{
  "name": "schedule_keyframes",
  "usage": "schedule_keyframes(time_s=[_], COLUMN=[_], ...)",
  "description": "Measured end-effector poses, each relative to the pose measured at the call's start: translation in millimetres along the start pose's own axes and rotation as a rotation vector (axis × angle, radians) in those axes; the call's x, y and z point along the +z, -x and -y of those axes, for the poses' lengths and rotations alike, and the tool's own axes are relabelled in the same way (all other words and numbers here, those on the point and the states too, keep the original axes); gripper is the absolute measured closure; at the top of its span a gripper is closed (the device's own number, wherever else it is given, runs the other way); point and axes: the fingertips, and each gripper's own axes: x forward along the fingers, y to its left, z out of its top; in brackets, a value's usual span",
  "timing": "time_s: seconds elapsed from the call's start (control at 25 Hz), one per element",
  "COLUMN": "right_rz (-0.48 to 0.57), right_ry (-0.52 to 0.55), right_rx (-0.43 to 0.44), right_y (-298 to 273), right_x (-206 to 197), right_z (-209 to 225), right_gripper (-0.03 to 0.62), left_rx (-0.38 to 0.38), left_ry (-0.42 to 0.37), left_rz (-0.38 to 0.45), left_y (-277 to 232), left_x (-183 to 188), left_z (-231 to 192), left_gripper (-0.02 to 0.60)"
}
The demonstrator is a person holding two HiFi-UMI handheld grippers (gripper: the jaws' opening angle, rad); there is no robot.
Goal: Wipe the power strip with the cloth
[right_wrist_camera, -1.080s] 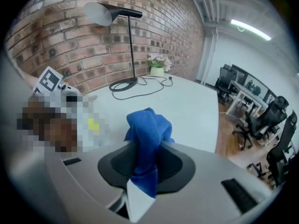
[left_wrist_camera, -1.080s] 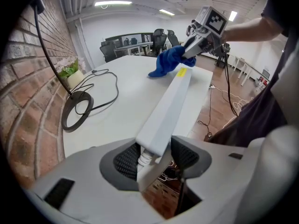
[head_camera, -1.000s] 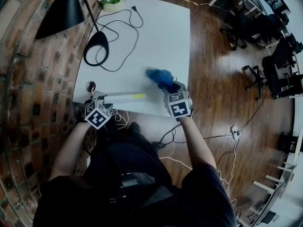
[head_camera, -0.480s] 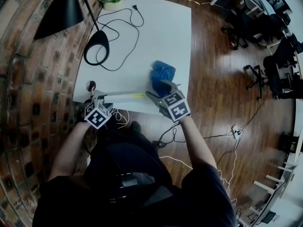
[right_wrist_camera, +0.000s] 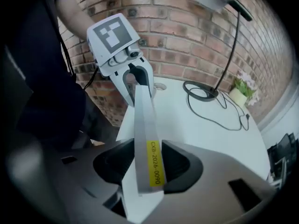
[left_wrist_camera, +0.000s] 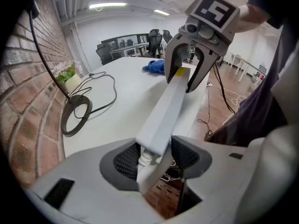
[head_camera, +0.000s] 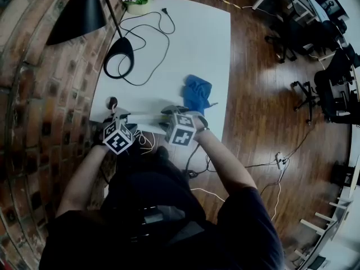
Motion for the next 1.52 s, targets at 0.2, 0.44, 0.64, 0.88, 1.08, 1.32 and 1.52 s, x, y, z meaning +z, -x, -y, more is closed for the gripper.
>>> schedule_keyframes(time_s=[0.2,0.44,0.64,0.88,1.08,1.32,1.52], right_rz=[0.013,-0.018,-0.052,-0.072,-0.072,-0.006,0.050], right_ry=[0.075,0.334,0.508,0.469,0.361,0.213,0.089], right_rx=[-0.112,-0.382,-0.542,-0.577,-0.567,-0.495,-0.473], right_y=[-4,-1,0,-12,-20,-18,-11], right_x=[9,27,33,18,8,2,2], right_z=[6,37,52,48,46,20,12], right_gripper=[0.410,0.411,0.411,0.413,0.347,0.319,0.319], left_rx=[0.009,0.025,0.013,0.037,0.095,0.075,0.056], left_ry=[0.057,0.270,0.271,0.172,0.067,-0.018,0.006], left_rz=[0.101,0.314,0.356,0.269,0.240,0.199,0.168], left_y=[13,54,59,41,35,32,19], left_x=[-1,19,46,48,48,38,25], left_z=[-14,-55,-63,-48,-46,-22,-8], left_gripper=[0.362,0.360,0.366,0.487,0.476,0.477,0.515])
